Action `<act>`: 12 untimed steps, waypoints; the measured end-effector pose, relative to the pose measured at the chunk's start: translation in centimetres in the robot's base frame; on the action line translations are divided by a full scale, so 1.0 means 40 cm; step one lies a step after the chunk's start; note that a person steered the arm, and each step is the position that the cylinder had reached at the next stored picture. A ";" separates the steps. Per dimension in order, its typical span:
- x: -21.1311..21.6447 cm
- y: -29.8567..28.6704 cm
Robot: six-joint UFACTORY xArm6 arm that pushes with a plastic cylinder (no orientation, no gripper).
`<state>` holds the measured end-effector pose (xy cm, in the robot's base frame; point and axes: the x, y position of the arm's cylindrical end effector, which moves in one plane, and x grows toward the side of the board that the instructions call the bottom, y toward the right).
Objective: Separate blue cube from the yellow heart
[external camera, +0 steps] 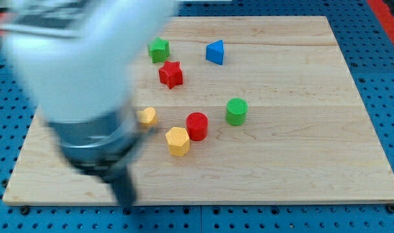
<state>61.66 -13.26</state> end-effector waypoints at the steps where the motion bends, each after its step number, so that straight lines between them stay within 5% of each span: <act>1: -0.071 0.015; 3: -0.190 0.052; 6: -0.206 0.124; 8: -0.409 -0.059; 10: -0.273 -0.027; 11: -0.216 -0.163; 12: -0.307 -0.196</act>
<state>49.36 -21.09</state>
